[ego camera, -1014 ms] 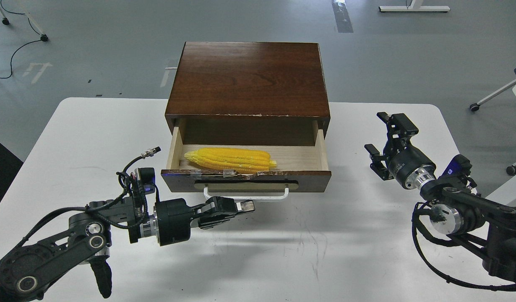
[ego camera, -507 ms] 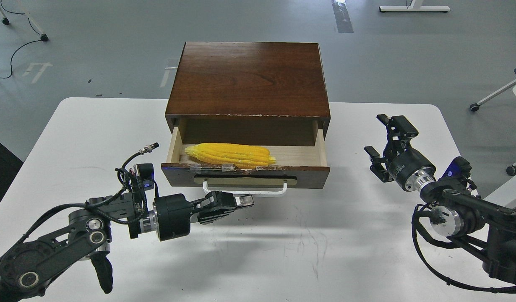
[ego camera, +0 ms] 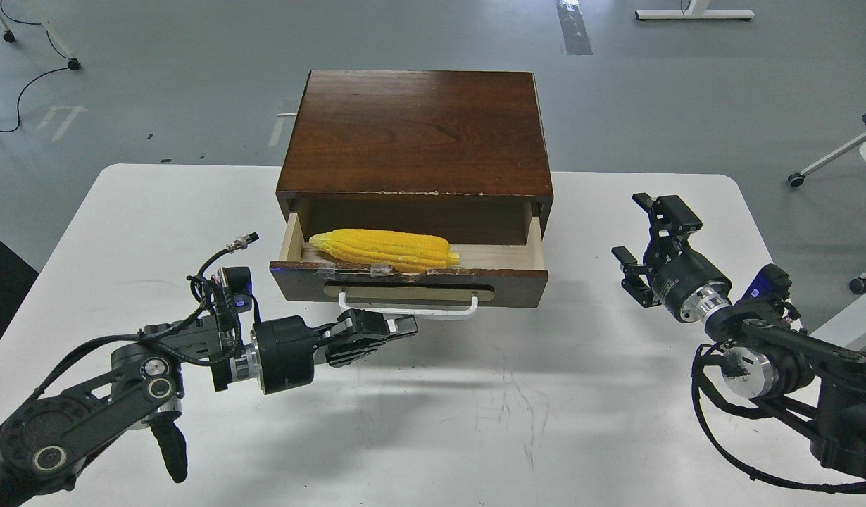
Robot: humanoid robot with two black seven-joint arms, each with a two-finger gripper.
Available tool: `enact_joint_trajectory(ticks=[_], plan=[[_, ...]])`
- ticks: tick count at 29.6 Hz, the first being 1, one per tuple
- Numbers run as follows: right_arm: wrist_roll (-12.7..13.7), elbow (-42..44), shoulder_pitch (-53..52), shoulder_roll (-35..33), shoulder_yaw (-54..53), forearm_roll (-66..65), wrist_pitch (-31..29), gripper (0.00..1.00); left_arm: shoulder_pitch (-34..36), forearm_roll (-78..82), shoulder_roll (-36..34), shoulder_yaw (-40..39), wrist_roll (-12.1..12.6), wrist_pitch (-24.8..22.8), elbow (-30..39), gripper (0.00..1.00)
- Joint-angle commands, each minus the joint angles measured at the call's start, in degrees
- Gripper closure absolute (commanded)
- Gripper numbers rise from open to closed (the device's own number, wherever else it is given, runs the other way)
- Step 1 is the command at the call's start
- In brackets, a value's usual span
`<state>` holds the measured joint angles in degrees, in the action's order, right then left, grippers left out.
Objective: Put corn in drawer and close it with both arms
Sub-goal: 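Push the drawer into the cabinet with the left gripper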
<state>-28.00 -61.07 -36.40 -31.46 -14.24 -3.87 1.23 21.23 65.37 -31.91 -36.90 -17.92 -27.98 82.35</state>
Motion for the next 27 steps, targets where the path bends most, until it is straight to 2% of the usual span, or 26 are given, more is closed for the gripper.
enact_joint_trajectory(ticks=[1, 27], plan=[[0.00, -0.02, 0.01, 0.00, 0.00, 0.00, 0.00, 0.00, 0.83, -0.06, 0.00, 0.08, -0.01, -0.02, -0.70, 1.00], [0.00, -0.19, 0.80, 0.00, 0.00, 0.00, 0.00, 0.00, 3.56, -1.47, 1.06, 0.08, -0.09, -0.02, -5.62, 1.00]])
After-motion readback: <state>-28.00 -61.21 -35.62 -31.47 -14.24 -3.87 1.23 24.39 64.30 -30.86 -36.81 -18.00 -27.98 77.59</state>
